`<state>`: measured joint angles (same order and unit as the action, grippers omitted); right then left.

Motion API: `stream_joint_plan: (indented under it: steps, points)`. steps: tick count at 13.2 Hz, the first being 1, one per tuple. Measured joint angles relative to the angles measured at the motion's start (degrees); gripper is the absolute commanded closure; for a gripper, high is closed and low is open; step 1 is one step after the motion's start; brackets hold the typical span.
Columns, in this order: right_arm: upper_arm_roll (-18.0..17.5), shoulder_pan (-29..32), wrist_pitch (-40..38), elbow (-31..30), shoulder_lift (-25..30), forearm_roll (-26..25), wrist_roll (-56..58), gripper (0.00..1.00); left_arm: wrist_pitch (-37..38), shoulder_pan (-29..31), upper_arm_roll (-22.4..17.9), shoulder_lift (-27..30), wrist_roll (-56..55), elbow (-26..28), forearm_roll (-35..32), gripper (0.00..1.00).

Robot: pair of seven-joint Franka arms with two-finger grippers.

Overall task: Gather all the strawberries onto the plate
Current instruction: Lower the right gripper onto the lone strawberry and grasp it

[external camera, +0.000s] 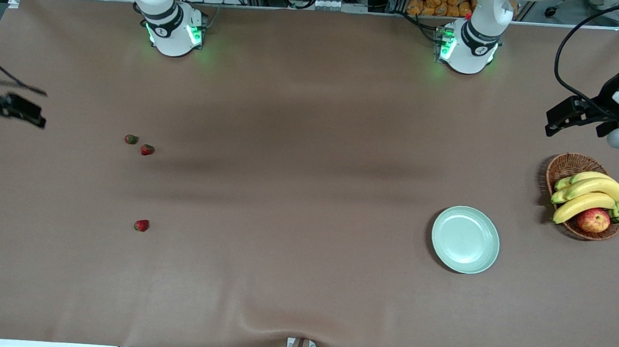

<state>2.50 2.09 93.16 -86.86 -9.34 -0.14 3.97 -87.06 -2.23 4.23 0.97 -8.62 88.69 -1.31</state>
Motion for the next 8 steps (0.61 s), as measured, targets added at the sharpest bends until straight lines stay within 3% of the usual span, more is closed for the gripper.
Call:
stream_joint_plan:
  steps: [8]
  points:
    - [-0.41,-3.82,26.13,-0.24,-24.12,0.02,0.01,0.0,0.13,0.0,0.07,-0.24,0.0,0.5,0.0,0.0]
